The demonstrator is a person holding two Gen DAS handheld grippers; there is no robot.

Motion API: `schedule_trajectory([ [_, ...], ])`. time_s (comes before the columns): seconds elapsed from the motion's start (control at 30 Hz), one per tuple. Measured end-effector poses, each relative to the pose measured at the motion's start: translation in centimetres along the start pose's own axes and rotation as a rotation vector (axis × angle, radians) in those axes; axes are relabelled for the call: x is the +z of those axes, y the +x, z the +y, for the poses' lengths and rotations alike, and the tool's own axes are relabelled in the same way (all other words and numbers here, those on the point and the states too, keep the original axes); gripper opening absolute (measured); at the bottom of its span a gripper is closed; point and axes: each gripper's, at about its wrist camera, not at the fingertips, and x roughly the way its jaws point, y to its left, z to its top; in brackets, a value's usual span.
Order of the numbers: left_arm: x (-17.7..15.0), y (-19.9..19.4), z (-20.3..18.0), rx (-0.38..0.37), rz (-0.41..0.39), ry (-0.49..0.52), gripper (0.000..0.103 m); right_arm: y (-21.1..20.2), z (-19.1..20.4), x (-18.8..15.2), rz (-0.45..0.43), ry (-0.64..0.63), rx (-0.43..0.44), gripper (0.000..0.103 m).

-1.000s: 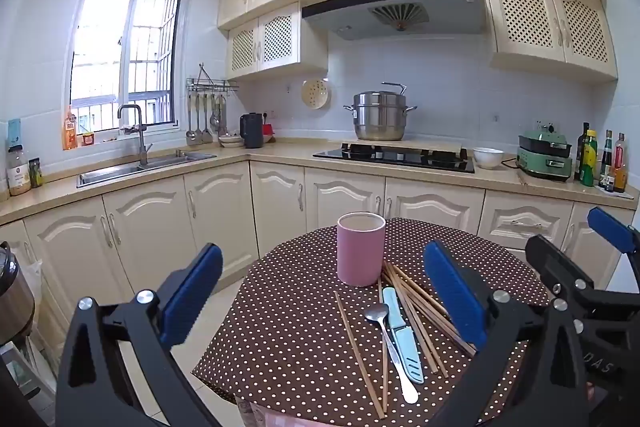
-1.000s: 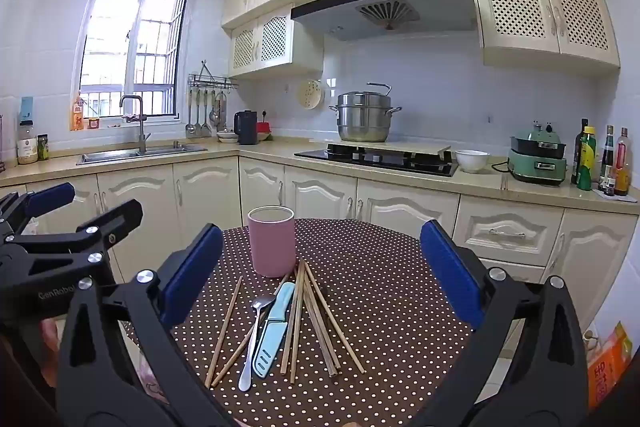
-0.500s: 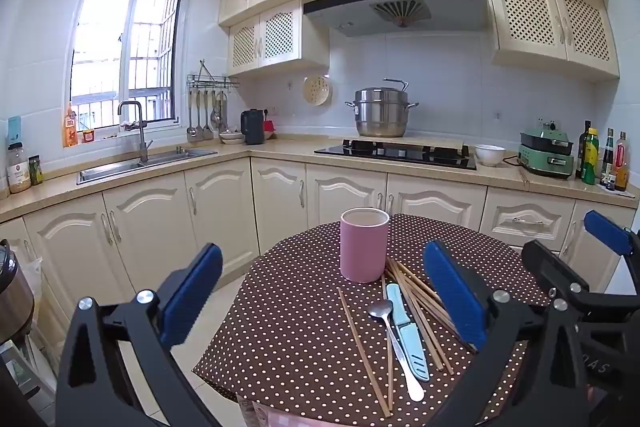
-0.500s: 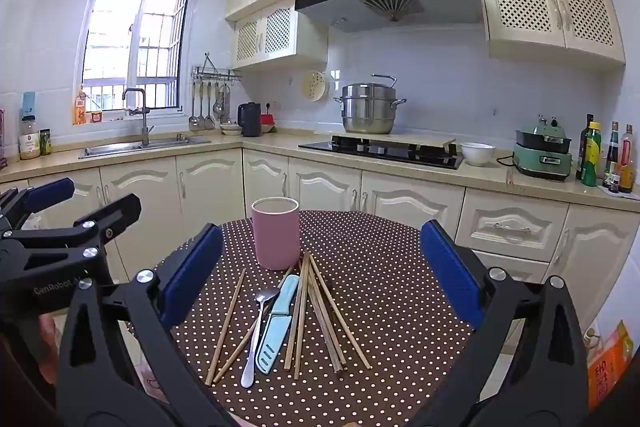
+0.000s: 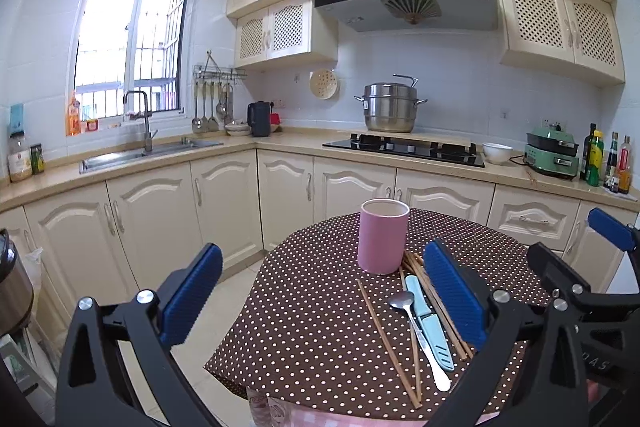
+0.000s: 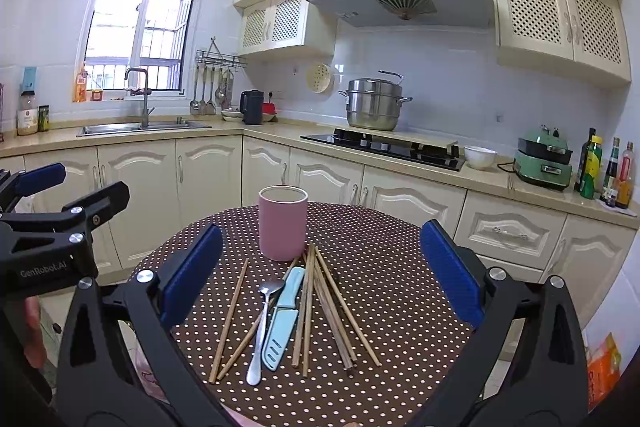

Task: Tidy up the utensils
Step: 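Move both grippers toward the chopsticks lying beside the pink cup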

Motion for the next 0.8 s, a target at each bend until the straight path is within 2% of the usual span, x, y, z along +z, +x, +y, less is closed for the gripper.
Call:
schedule_trajectory([
  [0.3, 0.0, 0.5, 1.5, -0.004, -0.001, 0.017, 0.099, 0.8, 1.4, 0.3, 0.011, 0.049, 0.018, 0.097],
  [0.8, -0.4, 1.7, 3.1, -0.008, 0.033, -0.011, 0.099, 1.5, 2.9, 0.0, 0.033, 0.056, 0.027, 0.097],
])
